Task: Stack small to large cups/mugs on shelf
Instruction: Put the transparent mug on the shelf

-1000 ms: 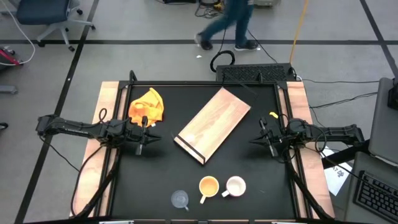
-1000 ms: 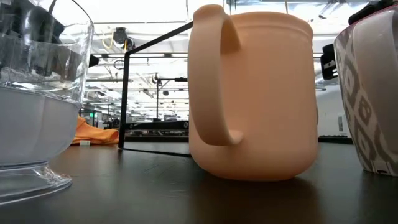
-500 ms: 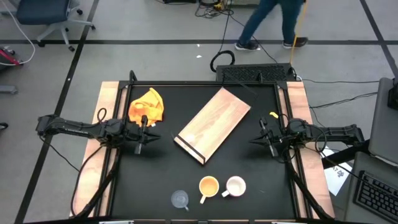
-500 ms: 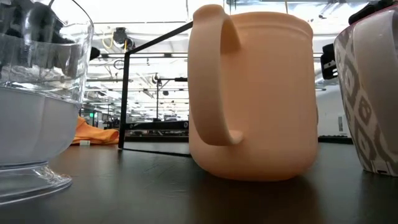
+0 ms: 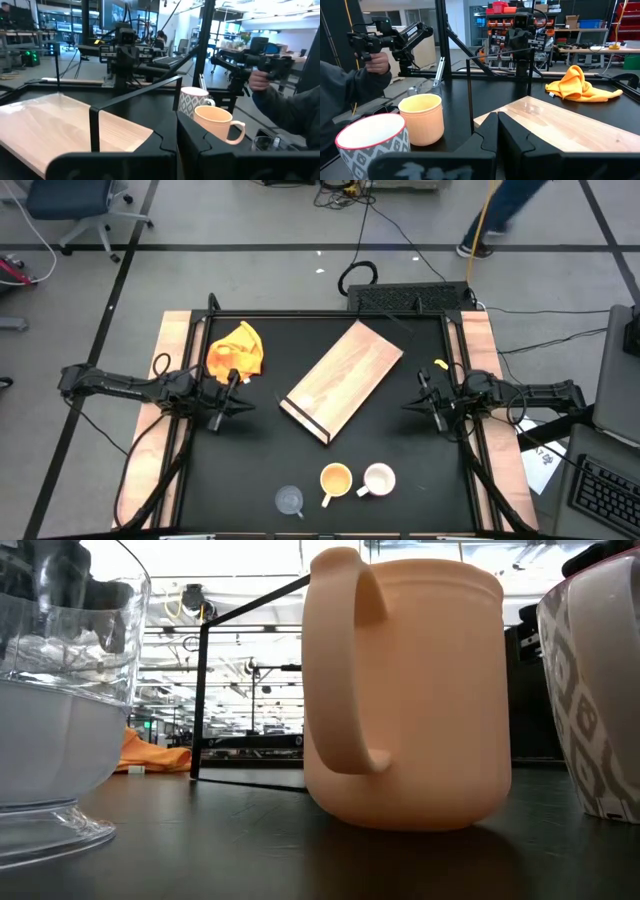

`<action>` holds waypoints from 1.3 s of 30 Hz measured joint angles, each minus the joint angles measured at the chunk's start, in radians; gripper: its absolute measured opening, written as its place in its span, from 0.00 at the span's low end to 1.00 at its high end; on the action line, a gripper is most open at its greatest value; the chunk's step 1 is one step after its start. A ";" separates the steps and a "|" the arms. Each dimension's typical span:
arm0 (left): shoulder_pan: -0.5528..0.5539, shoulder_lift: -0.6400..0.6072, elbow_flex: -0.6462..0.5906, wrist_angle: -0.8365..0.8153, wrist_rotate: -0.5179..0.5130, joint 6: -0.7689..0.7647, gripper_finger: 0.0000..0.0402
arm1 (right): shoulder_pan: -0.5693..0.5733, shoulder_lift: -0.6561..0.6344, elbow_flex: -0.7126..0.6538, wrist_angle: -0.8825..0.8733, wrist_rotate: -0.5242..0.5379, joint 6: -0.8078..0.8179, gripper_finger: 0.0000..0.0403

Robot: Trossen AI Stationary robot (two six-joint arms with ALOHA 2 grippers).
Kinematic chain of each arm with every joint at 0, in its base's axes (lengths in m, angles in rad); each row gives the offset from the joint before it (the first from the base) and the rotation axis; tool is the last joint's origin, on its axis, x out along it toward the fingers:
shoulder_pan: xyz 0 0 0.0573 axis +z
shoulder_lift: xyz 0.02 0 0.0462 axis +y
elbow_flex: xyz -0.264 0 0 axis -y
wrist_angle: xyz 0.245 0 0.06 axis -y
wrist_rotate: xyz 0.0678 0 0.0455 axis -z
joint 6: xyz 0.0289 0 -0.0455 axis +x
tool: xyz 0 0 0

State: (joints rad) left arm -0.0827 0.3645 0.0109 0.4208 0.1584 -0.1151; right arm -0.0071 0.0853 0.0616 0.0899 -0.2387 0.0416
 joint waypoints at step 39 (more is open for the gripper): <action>-0.162 0.317 0.371 -0.129 -0.004 0.104 0.00 | 0.000 0.000 0.000 0.005 0.001 0.044 0.00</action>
State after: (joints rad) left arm -0.2446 0.6814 0.3822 0.2916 0.1544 -0.0110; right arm -0.0071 0.0853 0.0616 0.0952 -0.2375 0.0853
